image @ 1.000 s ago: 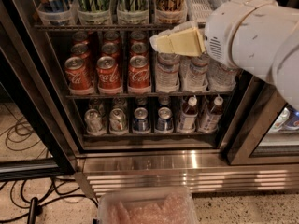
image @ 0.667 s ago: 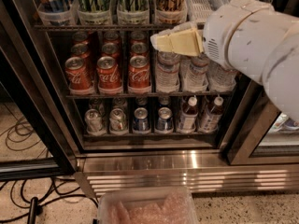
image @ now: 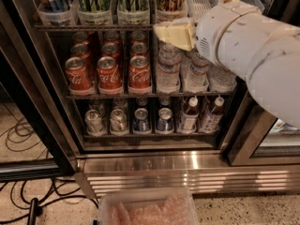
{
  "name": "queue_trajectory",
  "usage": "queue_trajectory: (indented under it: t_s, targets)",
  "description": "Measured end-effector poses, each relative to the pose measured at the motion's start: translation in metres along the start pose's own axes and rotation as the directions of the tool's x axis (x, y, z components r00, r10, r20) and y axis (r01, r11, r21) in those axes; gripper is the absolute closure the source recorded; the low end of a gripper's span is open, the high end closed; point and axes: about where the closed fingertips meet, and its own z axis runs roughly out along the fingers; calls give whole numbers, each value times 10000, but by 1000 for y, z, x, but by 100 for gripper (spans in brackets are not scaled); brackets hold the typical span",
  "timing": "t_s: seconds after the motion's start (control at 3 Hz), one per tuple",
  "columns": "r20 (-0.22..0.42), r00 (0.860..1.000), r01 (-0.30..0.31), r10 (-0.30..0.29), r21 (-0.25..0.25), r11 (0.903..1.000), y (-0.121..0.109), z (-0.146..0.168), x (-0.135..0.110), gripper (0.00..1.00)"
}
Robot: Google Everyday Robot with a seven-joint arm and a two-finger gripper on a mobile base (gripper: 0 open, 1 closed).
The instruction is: Pick orange can from top shelf of fridge
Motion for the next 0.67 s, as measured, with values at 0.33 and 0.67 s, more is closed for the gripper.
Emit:
queue_trajectory:
  t_s: [0.33, 0.67]
  targets:
    - [229, 9997, -61, 64, -121, 9999, 3, 14, -2, 18]
    - [479, 9988, -124, 131, -149, 9998, 2, 27, -6, 23]
